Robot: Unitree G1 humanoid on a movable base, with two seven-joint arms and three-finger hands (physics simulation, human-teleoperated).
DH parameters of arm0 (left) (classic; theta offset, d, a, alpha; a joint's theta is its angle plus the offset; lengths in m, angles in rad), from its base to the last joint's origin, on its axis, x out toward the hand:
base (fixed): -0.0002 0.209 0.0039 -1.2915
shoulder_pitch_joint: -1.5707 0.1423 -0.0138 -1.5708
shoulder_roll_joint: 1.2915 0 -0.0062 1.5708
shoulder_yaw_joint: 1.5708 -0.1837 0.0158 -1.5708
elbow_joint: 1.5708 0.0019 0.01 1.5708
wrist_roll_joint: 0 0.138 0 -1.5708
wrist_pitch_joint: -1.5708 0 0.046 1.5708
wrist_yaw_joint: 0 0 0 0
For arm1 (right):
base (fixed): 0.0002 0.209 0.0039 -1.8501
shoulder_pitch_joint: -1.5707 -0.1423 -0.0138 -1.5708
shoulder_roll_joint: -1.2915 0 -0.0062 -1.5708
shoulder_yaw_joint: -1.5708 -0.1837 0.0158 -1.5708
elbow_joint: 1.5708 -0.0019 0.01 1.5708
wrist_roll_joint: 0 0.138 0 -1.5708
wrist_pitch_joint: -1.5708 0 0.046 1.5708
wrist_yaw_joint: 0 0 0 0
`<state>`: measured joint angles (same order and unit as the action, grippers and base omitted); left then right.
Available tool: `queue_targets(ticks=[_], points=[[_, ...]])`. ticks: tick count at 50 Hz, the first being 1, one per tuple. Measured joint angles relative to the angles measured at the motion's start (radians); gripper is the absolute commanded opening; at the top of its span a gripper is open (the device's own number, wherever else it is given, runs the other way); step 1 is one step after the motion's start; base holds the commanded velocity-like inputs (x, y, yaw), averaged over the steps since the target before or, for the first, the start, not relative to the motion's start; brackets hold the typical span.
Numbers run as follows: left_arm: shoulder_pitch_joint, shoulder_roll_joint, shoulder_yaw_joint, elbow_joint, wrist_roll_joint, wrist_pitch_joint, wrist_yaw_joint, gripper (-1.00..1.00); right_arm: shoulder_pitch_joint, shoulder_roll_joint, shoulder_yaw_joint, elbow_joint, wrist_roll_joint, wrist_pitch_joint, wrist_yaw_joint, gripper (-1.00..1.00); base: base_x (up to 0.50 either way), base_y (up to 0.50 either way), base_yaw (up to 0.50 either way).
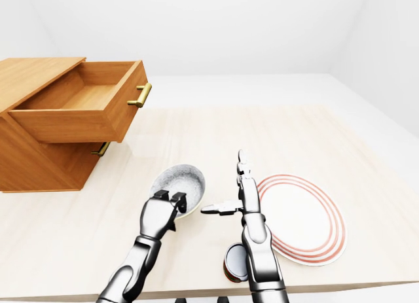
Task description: Put the bowl on top of the cabinet.
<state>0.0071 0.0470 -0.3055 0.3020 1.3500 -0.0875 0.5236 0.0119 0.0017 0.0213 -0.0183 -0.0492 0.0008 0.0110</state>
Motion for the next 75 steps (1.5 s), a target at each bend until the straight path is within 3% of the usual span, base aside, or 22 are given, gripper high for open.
queue_targets(ticks=[37, 56, 66, 69, 75], points=[[0.122, -0.013, 0.142, -0.611, -0.266, 0.0, -0.004, -0.94, -0.001, 0.005, 0.015, 0.007, -0.01, -0.007, 0.001, 1.0, 0.0, 0.0, 0.0], [0.129, -0.041, 0.223, -0.969, -0.417, 0.0, -0.168, -0.94, 0.002, 0.007, 0.021, 0.005, -0.013, -0.009, 0.003, 1.0, 0.0, 0.0, 0.0], [0.046, -0.038, 0.307, -1.107, -0.498, 0.0, -0.293, -0.94, 0.004, 0.008, 0.023, 0.002, -0.014, -0.009, 0.003, 1.0, 0.0, 0.0, 0.0], [-0.014, -0.023, 0.342, -1.145, -0.522, 0.02, -0.339, -0.94, 0.005, 0.008, 0.024, -0.001, -0.014, -0.007, 0.004, 1.0, 0.0, 0.0, 0.0], [-0.165, 0.045, 0.421, -1.198, -0.579, 0.125, -0.423, -0.94, 0.006, 0.009, 0.027, -0.002, -0.015, -0.007, 0.004, 1.0, 0.0, 0.0, 0.0]])
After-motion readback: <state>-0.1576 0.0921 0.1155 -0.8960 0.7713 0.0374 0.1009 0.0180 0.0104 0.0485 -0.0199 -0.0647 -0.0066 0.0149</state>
